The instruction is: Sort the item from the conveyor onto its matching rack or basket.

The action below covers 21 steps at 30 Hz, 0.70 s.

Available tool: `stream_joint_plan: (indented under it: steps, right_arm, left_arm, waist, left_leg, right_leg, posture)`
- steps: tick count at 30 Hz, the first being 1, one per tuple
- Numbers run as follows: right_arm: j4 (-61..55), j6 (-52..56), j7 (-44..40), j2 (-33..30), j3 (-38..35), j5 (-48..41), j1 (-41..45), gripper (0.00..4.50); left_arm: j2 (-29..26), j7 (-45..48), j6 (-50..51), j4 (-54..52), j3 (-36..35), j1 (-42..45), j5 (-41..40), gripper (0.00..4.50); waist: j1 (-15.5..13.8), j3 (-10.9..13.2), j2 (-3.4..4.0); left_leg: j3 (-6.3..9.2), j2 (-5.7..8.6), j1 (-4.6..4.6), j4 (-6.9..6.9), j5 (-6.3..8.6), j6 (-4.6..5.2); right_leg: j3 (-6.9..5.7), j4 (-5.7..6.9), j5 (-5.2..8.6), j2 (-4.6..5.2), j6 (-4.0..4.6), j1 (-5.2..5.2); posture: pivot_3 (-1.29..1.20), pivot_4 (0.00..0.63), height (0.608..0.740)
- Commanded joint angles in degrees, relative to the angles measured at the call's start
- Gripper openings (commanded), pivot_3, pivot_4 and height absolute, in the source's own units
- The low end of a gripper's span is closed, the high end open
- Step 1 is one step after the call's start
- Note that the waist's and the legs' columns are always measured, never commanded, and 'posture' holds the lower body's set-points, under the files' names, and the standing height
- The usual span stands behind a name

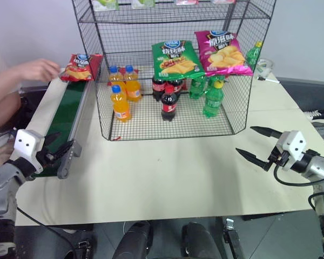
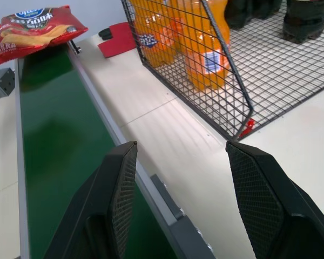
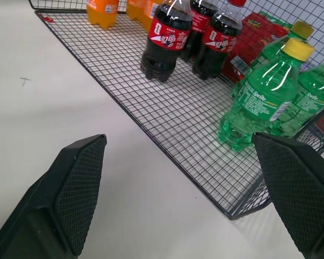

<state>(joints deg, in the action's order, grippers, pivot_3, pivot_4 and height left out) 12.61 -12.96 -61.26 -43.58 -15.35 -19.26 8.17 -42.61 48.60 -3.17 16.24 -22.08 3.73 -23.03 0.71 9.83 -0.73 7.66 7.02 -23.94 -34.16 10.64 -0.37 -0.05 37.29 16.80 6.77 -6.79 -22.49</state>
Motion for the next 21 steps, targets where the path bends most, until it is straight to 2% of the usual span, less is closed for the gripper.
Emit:
stream_joint_plan:
  steps: [1, 21]
  right_arm:
    - [-3.69, 0.78, 0.55, 0.46, 0.65, -1.06, 1.21, 4.5]
    - [-3.99, 2.17, 0.33, 2.98, 4.29, -0.98, 5.04, 4.5]
  left_arm:
    - [-0.24, 0.63, -1.97, -3.2, -2.51, -1.78, -0.73, 2.72]
    - [0.0, -3.19, -10.25, -3.61, -4.7, -6.36, 3.26, 2.72]
  waist:
    - [0.02, 0.0, 0.0]
    - [-0.09, 0.0, 0.0]
  left_leg:
    - [0.0, 0.0, 0.0, 0.0, 0.0, 0.0]
    - [0.0, 0.0, -0.01, 0.0, 0.0, 0.0]
  right_leg:
    - [0.0, 0.0, 0.0, 0.0, 0.01, 0.0]
    - [0.0, -0.03, 0.02, 0.01, 0.05, 0.0]
  posture:
    - [0.0, 0.15, 0.74]
    - [0.0, 0.15, 0.74]
